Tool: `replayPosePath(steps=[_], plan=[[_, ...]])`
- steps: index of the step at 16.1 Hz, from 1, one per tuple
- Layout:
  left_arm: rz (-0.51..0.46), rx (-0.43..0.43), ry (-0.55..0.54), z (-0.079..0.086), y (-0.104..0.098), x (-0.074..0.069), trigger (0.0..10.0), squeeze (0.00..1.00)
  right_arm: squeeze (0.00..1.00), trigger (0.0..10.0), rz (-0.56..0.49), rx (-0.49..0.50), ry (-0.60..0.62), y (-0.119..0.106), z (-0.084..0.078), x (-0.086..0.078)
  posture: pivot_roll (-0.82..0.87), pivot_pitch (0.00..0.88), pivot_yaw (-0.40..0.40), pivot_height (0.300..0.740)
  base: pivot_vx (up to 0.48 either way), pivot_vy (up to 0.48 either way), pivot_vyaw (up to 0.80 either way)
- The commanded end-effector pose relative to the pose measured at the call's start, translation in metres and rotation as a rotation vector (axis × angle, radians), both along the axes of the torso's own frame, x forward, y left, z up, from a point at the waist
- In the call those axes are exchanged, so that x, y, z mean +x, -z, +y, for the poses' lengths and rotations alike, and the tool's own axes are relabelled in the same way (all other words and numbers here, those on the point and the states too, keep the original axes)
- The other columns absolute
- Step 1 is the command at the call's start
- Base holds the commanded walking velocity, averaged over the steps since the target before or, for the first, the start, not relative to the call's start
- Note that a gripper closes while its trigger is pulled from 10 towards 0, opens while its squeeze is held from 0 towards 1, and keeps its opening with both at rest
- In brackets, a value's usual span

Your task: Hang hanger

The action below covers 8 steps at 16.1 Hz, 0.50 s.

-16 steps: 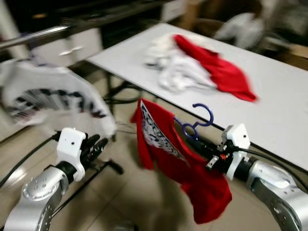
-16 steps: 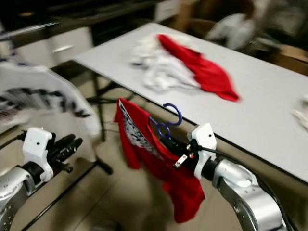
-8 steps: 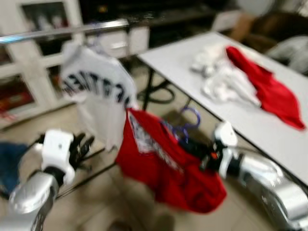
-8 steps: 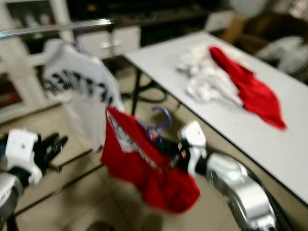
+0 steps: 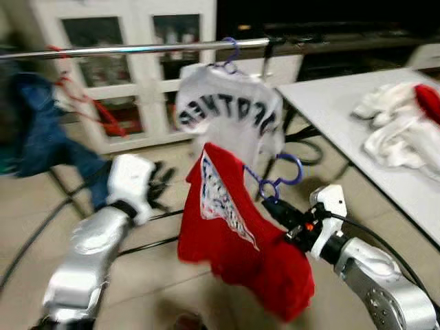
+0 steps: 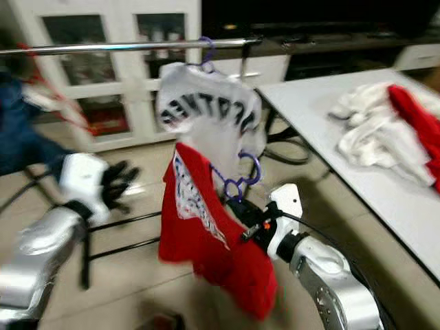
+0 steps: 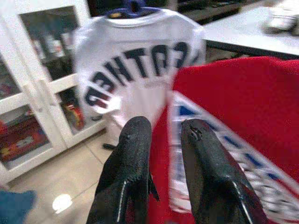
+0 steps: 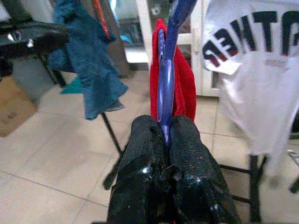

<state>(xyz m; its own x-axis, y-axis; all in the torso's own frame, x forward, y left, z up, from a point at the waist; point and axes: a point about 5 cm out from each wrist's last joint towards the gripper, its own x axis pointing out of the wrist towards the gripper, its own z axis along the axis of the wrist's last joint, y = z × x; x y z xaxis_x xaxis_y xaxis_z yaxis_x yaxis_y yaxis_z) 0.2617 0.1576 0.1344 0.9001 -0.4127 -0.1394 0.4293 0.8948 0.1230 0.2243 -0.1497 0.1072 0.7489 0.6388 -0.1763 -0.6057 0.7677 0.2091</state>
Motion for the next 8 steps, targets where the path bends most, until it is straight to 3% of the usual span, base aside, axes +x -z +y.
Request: replayPosePath(steps=[1, 7, 8], plan=[[0.010, 0.013, 0.029, -0.006, 0.005, 0.001, 10.0, 0.00, 0.00, 10.0, -0.043, -0.014, 0.018, -0.006, -0.006, 0.000, 0.02, 0.000, 0.015, 0.740, 0.000, -0.371, 0.80], [0.010, 0.016, 0.010, -0.001, 0.010, 0.007, 10.0, 0.00, 0.00, 10.0, -0.060, -0.005, -0.005, -0.008, -0.001, 0.007, 0.01, 0.000, 0.022, 0.740, 0.000, -0.372, 0.80], [0.045, -0.023, 0.001, 0.001, 0.010, 0.005, 10.0, 0.00, 0.00, 10.0, -0.069, -0.002, -0.017, -0.009, 0.000, 0.010, 0.04, 0.000, 0.010, 0.740, 0.000, 0.480, 0.80]])
